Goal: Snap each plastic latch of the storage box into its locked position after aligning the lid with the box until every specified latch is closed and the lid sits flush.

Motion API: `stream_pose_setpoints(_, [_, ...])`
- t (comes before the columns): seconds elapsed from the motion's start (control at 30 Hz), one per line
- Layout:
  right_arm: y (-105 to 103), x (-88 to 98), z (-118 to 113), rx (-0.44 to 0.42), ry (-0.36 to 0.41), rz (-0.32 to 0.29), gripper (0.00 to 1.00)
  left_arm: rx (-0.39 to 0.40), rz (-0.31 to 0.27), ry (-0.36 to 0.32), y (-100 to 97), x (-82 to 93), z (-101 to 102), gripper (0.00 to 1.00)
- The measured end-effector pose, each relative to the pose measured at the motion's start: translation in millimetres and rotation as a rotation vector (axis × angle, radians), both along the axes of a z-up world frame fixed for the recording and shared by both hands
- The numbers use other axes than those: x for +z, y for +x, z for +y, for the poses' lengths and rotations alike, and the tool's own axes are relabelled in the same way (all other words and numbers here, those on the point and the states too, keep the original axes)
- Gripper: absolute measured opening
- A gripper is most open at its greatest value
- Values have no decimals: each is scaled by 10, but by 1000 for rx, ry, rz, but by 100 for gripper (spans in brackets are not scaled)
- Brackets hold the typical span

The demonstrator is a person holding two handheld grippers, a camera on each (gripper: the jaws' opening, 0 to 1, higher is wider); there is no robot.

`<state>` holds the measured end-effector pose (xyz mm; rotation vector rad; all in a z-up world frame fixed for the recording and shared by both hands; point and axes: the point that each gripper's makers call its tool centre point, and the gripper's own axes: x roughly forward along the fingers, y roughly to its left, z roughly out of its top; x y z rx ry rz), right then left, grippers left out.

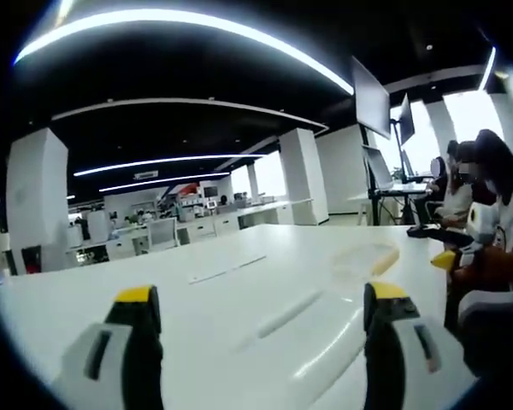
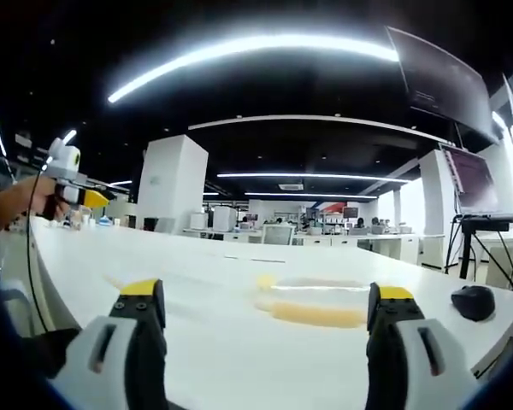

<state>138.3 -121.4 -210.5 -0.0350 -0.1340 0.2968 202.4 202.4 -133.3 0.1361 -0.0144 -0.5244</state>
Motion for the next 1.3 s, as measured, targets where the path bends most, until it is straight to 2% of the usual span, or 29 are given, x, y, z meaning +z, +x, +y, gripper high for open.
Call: stream_pose_setpoints(1.3, [-1, -38, 66, 15, -3, 10, 98, -47, 15, 41, 85, -18, -202, 99])
